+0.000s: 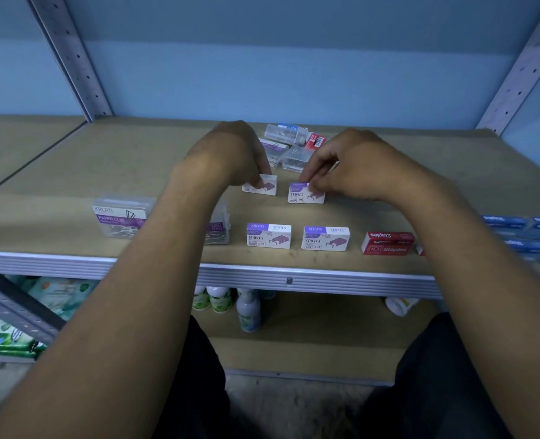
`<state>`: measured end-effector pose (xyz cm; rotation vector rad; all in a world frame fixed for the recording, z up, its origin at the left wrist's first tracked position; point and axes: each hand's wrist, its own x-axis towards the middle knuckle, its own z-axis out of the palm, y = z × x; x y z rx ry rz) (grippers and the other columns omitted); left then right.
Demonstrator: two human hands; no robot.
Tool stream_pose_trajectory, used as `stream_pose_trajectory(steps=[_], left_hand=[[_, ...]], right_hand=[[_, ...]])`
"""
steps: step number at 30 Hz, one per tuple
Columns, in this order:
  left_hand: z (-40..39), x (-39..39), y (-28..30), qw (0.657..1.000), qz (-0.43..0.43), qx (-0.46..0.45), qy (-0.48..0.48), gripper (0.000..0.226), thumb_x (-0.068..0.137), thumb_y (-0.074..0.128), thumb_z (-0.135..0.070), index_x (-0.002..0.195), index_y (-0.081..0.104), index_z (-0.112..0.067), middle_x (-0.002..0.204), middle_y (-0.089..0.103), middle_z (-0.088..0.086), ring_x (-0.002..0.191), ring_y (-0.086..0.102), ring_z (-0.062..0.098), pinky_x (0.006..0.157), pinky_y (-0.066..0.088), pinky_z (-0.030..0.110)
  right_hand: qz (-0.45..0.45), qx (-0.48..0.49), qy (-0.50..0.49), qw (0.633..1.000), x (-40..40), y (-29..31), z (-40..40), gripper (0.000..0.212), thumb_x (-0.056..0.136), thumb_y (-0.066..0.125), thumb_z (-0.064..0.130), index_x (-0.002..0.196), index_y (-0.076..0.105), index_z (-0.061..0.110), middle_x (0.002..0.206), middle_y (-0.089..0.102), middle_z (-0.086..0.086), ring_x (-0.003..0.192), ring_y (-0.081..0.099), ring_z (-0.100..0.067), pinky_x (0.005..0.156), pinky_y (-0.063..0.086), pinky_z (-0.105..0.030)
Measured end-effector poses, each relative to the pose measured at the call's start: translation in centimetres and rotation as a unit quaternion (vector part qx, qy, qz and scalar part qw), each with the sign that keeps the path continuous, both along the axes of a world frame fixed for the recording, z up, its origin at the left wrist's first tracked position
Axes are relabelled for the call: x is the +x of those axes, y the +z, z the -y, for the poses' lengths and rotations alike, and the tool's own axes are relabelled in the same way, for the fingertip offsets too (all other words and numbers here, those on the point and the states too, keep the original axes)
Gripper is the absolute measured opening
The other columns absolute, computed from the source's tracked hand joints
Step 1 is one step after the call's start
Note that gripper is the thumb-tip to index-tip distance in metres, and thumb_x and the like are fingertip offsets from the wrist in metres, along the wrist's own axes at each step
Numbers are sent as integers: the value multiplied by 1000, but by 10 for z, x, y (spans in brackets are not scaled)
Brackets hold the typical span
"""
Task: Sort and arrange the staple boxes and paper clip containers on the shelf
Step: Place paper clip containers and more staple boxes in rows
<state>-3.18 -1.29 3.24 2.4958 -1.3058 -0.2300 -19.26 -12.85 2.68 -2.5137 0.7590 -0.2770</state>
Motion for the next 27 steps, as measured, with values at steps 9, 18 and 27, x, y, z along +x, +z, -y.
stream_pose_trajectory(steps=[9,18,27], left_hand=[[-13,-5,2,998,-6,-53,-38,19,74,84,-17,87,79,-29,83,73,-11,81,66,7,69,47,21],[-28,-19,3,997,-20,-29,-69,17,72,84,-19,85,80,-29,78,73,-15,77,66,1,67,48,19],[-30,-25,2,996,-38,-16,-77,17,73,85,-21,87,80,-30,79,73,-15,81,67,2,74,54,23]], right_hand=[[7,-24,14,1000,-13,10,-2,18,78,82,17,86,81,33,81,76,14,74,66,3,53,38,1],[-21,7,32,999,-25,13,-3,16,78,83,15,83,81,30,73,76,16,68,68,3,53,43,-4],[-38,13,36,999,-28,12,-5,17,76,85,16,83,81,31,73,76,15,67,68,2,53,43,-5]])
